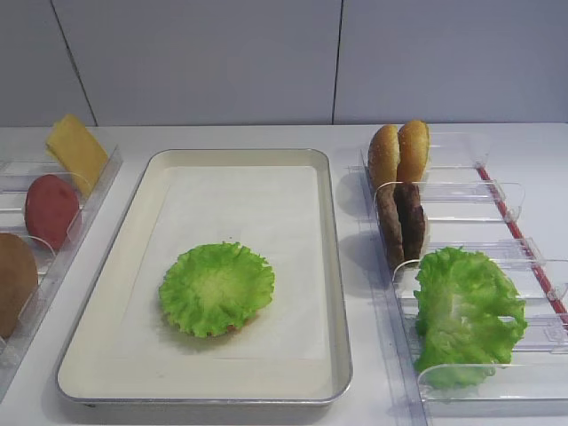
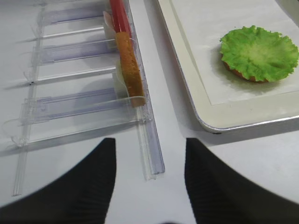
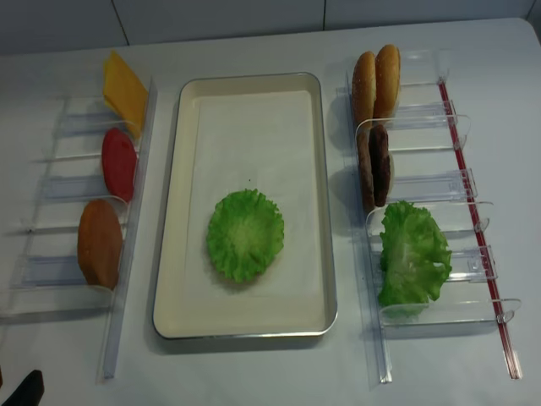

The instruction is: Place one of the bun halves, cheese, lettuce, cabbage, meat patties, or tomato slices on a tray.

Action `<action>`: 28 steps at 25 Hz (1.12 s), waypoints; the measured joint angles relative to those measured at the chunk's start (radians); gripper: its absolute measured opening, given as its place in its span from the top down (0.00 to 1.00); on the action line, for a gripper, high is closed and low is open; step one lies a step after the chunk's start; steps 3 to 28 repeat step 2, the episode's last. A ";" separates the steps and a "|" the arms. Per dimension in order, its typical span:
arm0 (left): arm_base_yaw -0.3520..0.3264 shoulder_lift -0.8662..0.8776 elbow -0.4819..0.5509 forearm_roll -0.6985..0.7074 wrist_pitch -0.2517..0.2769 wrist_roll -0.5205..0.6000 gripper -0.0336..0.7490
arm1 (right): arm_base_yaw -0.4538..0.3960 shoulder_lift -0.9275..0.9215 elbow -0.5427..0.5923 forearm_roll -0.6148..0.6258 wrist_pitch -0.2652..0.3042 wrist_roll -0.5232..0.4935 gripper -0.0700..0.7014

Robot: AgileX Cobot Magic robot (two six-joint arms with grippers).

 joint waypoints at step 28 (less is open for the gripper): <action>0.000 0.000 0.000 0.000 0.000 0.000 0.55 | 0.000 0.000 0.000 0.000 0.000 0.000 0.30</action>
